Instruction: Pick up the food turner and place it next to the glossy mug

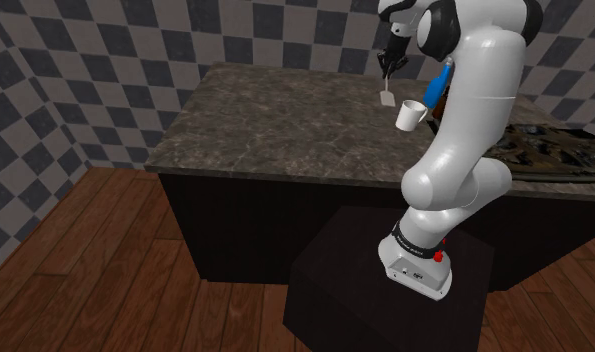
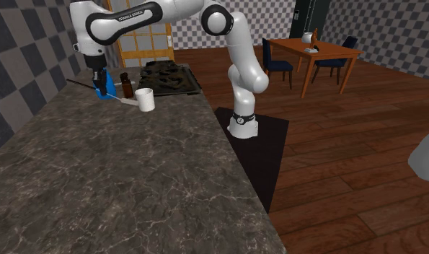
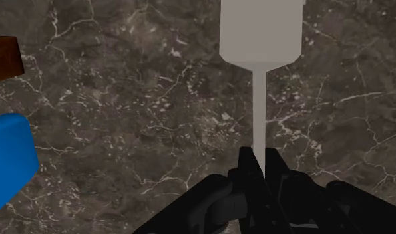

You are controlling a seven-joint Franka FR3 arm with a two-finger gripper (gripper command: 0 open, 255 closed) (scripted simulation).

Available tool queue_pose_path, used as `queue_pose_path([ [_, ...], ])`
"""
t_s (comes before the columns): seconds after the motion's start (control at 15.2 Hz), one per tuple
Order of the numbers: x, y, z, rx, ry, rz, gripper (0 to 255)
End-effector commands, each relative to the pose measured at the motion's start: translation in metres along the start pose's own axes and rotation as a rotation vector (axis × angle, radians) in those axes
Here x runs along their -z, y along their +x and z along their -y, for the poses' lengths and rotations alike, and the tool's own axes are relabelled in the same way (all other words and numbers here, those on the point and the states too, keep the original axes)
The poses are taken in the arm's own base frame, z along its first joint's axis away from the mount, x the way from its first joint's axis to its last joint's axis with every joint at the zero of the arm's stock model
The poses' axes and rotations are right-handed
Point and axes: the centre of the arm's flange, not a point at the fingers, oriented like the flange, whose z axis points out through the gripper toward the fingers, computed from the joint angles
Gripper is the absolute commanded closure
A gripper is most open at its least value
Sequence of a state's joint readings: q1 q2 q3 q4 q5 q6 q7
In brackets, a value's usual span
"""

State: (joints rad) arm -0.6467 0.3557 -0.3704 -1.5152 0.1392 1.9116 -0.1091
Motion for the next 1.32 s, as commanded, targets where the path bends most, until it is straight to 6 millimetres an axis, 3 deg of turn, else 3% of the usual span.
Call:
queue_pose_path([
  [0.0, -0.011, -0.001, 0.0, 0.0, 0.0, -0.001, 255],
  [1.25, -0.111, -0.008, 0.0, 0.0, 0.0, -0.001, 255],
])
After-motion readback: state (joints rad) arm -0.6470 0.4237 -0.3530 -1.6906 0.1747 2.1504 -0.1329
